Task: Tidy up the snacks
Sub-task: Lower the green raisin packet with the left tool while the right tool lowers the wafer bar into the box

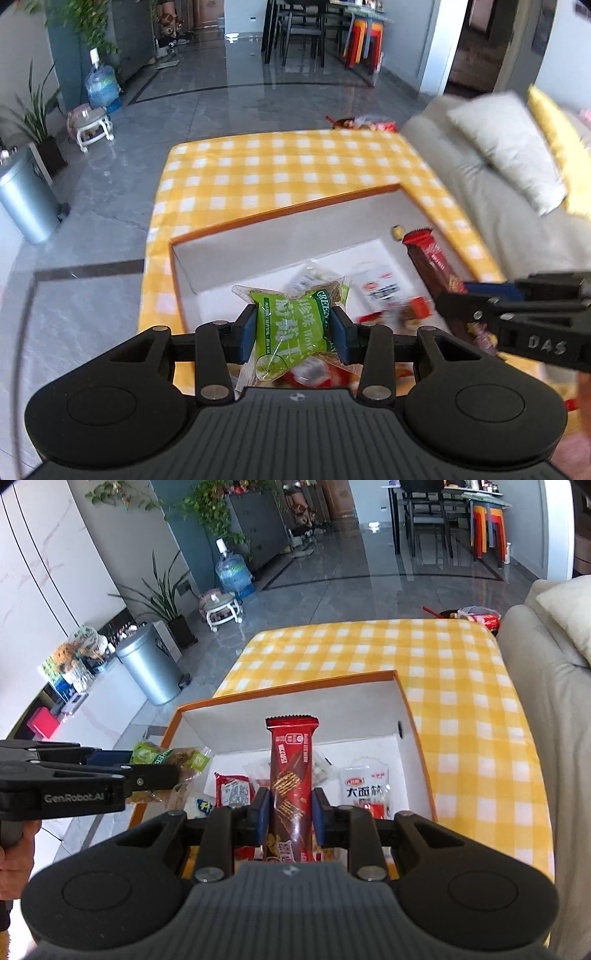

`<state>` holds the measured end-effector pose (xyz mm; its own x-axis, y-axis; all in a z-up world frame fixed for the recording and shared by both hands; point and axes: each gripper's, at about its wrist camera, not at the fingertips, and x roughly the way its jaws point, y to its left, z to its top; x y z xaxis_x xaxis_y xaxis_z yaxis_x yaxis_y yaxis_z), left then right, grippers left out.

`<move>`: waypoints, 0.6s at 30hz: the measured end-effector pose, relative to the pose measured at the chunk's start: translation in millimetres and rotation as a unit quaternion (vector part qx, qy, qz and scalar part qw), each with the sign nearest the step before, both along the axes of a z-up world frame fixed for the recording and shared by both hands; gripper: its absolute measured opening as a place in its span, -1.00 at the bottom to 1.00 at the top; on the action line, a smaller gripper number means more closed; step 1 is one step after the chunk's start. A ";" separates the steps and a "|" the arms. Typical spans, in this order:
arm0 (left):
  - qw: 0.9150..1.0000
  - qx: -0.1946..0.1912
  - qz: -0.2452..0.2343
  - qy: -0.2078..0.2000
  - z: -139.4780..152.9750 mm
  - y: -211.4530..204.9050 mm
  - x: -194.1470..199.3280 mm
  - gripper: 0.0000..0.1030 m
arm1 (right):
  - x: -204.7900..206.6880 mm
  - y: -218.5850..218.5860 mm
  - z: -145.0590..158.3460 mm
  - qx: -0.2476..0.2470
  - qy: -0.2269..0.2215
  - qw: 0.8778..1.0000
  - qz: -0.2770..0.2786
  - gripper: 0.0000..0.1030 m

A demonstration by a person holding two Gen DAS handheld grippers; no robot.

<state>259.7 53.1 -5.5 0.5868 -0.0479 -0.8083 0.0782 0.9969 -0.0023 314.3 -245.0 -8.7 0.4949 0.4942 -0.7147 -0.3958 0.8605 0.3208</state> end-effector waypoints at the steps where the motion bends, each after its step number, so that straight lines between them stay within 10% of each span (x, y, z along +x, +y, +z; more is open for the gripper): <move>1: 1.000 0.019 -0.005 0.004 -5.2 -1.8 5.8 -0.09 | 5.7 4.8 -2.6 -0.002 0.005 1.000 0.004 -0.60; 9: 0.992 0.116 -0.028 0.045 -44.9 -4.8 41.6 -0.09 | 43.2 42.2 -37.6 -0.065 0.043 0.997 0.020 -0.60; 18: 0.962 0.236 -0.096 0.100 -76.4 -25.5 55.6 -0.08 | 65.1 60.6 -71.4 -0.136 0.073 0.987 0.033 -0.60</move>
<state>315.4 27.6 -81.9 0.4343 0.2594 -0.8626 0.3067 0.8578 0.4124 379.4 -184.4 -80.1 0.3493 0.3024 -0.8869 -0.4205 0.8964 0.1401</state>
